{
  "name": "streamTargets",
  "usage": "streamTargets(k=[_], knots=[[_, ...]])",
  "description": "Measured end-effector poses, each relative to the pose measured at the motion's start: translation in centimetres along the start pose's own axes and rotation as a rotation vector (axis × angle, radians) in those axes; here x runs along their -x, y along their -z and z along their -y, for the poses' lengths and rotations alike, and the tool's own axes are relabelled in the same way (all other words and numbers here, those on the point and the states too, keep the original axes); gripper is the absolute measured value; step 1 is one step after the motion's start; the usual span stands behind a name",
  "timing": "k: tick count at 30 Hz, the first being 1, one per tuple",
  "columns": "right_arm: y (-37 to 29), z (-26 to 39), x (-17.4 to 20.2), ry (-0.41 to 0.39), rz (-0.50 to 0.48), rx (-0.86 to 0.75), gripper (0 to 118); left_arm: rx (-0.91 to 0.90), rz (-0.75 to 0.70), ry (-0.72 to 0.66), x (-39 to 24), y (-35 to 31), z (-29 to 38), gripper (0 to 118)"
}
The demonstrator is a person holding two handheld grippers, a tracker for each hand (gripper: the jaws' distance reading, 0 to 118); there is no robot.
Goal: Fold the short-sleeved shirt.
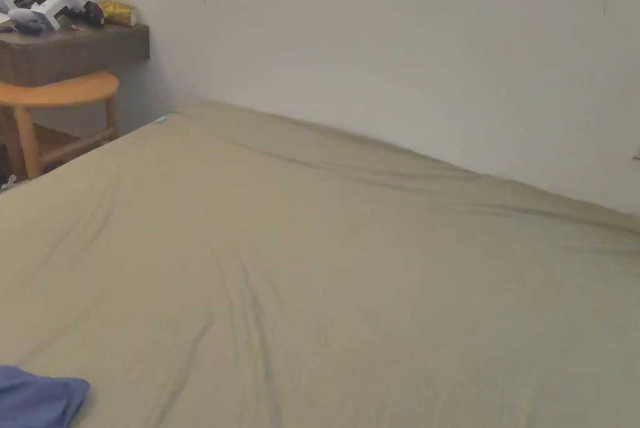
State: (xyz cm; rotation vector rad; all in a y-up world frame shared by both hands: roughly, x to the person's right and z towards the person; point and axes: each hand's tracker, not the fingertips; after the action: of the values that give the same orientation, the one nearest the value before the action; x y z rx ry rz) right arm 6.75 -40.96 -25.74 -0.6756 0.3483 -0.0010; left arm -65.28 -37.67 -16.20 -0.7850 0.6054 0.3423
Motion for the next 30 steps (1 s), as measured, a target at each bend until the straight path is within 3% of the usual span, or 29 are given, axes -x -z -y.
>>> streamTargets(k=[2,6,12,14,15,16,17,18,19,20,23,26,30], knots=[[-1.0,-1.3,-1.4,0.006,0.018,-0.037,11,-0.171,-0.038,0.069,-3.3,-4.6,-0.2,104],[-4.6,-4.6,-2.8,0.011,0.063,-0.177,11,-0.383,0.106,0.109,-10.4,-10.3,1.3,107],[-10.3,-8.0,-2.7,-0.085,0.227,-0.361,20,-0.488,0.365,0.056,-23.1,-16.7,6.0,109],[-12.1,-8.7,-2.7,-0.106,0.237,-0.404,34,-0.514,0.418,0.086,-27.0,-18.1,7.6,110],[-12.9,-9.0,-2.7,-0.113,0.240,-0.420,49,-0.534,0.457,0.136,-28.8,-18.8,8.3,111],[-13.7,-9.2,-2.7,-0.111,0.252,-0.438,74,-0.548,0.475,0.182,-30.6,-19.4,8.9,113],[-14.3,-9.5,-2.8,-0.112,0.261,-0.453,82,-0.568,0.467,0.197,-32.2,-20.1,9.5,114],[-14.7,-9.7,-2.9,-0.111,0.267,-0.467,82,-0.588,0.470,0.206,-33.5,-20.6,10.1,114],[-15.1,-9.8,-3.0,-0.101,0.278,-0.487,104,-0.613,0.480,0.207,-34.9,-21.0,10.8,117],[-15.4,-10.0,-3.2,-0.093,0.292,-0.499,116,-0.630,0.492,0.191,-36.2,-21.2,11.2,118],[-15.8,-10.1,-4.0,-0.076,0.268,-0.543,118,-0.572,0.512,0.097,-39.4,-22.8,12.4,118],[-16.5,-10.5,-4.3,-0.075,0.284,-0.547,118,-0.517,0.643,0.208,-41.5,-24.5,12.2,118],[-17.3,-10.7,-4.4,-0.093,0.313,-0.573,118,-0.666,0.766,0.255,-42.3,-26.5,13.0,118]])
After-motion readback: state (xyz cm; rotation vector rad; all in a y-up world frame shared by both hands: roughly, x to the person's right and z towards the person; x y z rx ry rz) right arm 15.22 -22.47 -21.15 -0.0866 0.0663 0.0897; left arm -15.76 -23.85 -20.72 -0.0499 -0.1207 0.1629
